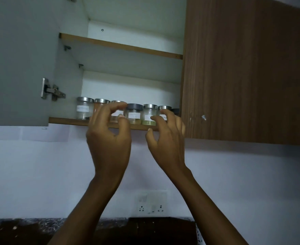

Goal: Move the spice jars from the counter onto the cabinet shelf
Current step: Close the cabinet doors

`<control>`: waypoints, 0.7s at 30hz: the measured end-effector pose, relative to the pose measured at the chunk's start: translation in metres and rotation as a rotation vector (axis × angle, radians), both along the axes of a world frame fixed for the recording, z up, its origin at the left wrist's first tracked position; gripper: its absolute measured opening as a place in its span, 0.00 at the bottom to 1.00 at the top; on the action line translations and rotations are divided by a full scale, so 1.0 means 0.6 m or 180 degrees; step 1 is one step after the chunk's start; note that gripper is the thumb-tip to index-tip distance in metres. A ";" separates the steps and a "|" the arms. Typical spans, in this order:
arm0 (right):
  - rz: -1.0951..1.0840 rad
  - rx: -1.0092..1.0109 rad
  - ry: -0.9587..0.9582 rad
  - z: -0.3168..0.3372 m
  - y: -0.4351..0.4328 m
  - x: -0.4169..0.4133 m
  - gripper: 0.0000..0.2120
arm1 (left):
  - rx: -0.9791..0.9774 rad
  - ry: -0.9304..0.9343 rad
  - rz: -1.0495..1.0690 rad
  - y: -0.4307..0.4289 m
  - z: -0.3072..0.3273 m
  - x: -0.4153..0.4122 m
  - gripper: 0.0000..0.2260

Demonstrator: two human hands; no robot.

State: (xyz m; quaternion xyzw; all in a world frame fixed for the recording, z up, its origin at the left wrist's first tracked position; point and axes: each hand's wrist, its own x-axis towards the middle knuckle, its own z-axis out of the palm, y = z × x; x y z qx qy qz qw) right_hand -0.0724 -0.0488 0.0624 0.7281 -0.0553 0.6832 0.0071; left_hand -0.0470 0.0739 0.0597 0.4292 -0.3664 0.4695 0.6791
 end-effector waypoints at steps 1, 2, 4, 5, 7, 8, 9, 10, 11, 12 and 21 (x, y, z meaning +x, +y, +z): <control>0.0010 0.0011 -0.0009 0.000 0.017 -0.002 0.12 | -0.0046 -0.0022 0.0048 0.023 -0.001 -0.005 0.11; 0.0033 0.0020 -0.0008 0.000 0.039 -0.003 0.13 | -0.0069 -0.0050 0.0117 0.048 -0.002 -0.007 0.11; 0.0080 -0.0009 -0.0005 0.002 0.084 -0.002 0.14 | -0.0077 -0.0116 0.0324 0.095 0.000 -0.008 0.11; 0.0105 -0.0042 -0.0009 0.004 0.106 -0.001 0.14 | -0.0078 -0.0141 0.0442 0.117 0.002 -0.006 0.10; 0.0158 -0.0100 0.0002 0.010 0.148 0.001 0.14 | -0.0110 -0.0142 0.0646 0.158 0.006 -0.002 0.11; 0.0186 -0.0126 0.0015 0.013 0.166 0.001 0.15 | -0.0134 -0.0138 0.0713 0.175 0.006 0.000 0.11; 0.0216 -0.0149 0.0018 0.018 0.185 0.002 0.15 | -0.0162 -0.0141 0.0760 0.194 0.007 0.001 0.11; 0.0250 -0.0169 0.0014 0.022 0.203 0.002 0.15 | -0.0184 -0.0157 0.0796 0.211 0.006 0.002 0.11; 0.0281 -0.0182 0.0006 0.026 0.217 0.002 0.15 | -0.0205 -0.0186 0.0830 0.224 0.007 0.002 0.11; 0.0310 -0.0203 -0.0005 0.030 0.234 0.002 0.16 | -0.0216 -0.0229 0.0877 0.239 0.007 0.002 0.11; 0.0473 -0.0472 0.0013 0.057 0.368 0.023 0.18 | -0.0226 -0.0316 0.1503 0.341 0.019 0.018 0.11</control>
